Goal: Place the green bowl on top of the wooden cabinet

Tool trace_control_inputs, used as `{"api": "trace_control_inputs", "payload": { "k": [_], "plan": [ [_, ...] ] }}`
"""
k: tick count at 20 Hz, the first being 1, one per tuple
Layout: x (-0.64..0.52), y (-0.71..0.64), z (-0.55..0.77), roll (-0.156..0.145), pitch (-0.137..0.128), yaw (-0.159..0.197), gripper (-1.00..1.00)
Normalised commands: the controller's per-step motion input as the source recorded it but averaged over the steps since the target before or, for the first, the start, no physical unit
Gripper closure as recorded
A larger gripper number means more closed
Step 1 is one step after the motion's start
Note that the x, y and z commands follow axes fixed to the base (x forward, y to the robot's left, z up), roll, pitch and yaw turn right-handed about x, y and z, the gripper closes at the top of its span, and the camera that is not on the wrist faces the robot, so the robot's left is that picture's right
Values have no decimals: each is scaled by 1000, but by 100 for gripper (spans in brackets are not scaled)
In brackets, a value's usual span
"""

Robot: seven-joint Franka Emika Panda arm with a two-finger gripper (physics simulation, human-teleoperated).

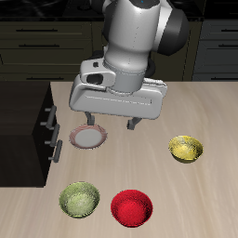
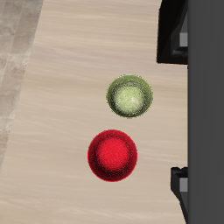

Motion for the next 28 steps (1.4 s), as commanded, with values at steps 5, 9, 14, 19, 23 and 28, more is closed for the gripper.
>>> {"api": "trace_control_inputs", "payload": {
  "k": [5, 9, 14, 19, 23, 28],
  "plan": [
    [17, 14, -213, 7, 22, 12, -100],
    [42, -9, -202, -4, 17, 7, -100],
    [65, -16, -274, 2, 15, 1, -100],
    [34, -14, -207, -1, 17, -1, -100],
    [40, -66, -289, -9, 28, 5, -100],
    [7, -34, -157, -6, -3, 19, -100]
  ]
}}
